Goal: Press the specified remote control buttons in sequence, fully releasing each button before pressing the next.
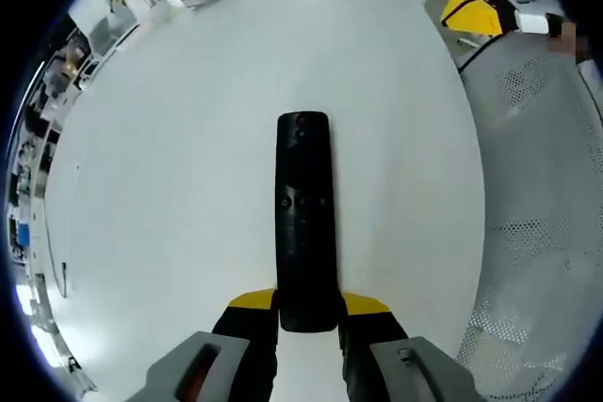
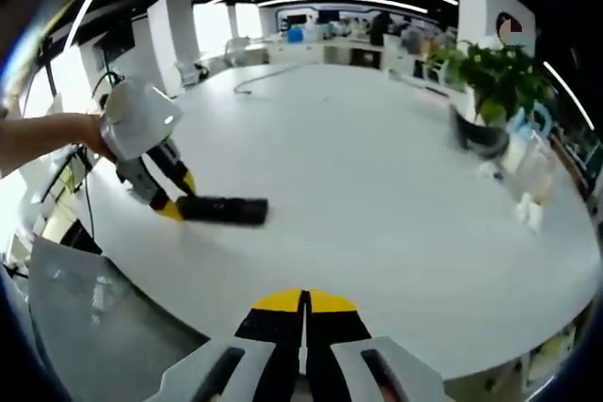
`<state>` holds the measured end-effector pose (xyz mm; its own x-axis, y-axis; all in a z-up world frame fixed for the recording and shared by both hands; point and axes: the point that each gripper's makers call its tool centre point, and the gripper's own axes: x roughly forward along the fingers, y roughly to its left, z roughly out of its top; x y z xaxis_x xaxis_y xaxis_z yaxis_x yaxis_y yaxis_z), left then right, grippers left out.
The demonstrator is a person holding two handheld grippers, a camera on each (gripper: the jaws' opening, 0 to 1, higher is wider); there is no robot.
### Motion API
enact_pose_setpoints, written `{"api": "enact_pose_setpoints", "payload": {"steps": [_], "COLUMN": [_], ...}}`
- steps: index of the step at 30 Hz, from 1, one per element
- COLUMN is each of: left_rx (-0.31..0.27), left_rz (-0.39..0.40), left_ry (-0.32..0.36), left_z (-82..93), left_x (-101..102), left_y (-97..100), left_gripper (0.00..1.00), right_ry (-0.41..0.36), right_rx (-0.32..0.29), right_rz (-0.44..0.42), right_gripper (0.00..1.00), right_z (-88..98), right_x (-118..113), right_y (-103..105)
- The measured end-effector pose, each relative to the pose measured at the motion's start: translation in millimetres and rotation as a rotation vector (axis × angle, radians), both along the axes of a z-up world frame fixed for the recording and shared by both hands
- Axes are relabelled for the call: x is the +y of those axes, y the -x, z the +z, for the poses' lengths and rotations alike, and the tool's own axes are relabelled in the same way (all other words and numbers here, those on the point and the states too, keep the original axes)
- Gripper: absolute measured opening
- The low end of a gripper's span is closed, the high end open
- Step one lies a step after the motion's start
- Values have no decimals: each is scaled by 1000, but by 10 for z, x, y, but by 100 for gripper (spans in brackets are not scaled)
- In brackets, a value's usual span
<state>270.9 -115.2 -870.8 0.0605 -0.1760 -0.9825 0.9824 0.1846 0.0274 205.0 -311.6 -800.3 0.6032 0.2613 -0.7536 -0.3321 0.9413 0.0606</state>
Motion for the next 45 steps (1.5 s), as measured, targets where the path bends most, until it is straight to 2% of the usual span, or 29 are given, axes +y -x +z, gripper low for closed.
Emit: {"api": "enact_pose_setpoints", "payload": {"steps": [15, 26, 37, 45], "left_rx": [1, -1, 2, 6], "left_rz": [-45, -30, -36, -66], "left_ry": [-14, -10, -41, -48], "left_z": [-1, -1, -5, -8], "left_x": [-28, -35, -51, -59], "left_y": [70, 97, 151, 205], "left_gripper": [24, 24, 24, 24], "right_ry": [9, 14, 12, 8], "right_rx": [2, 11, 8, 10], "right_rz": [-1, 7, -1, 0], "right_gripper": [0, 0, 0, 0], "right_z": [-10, -23, -18, -16], "right_x": [-9, 6, -8, -5], "right_y": [6, 16, 12, 10]}}
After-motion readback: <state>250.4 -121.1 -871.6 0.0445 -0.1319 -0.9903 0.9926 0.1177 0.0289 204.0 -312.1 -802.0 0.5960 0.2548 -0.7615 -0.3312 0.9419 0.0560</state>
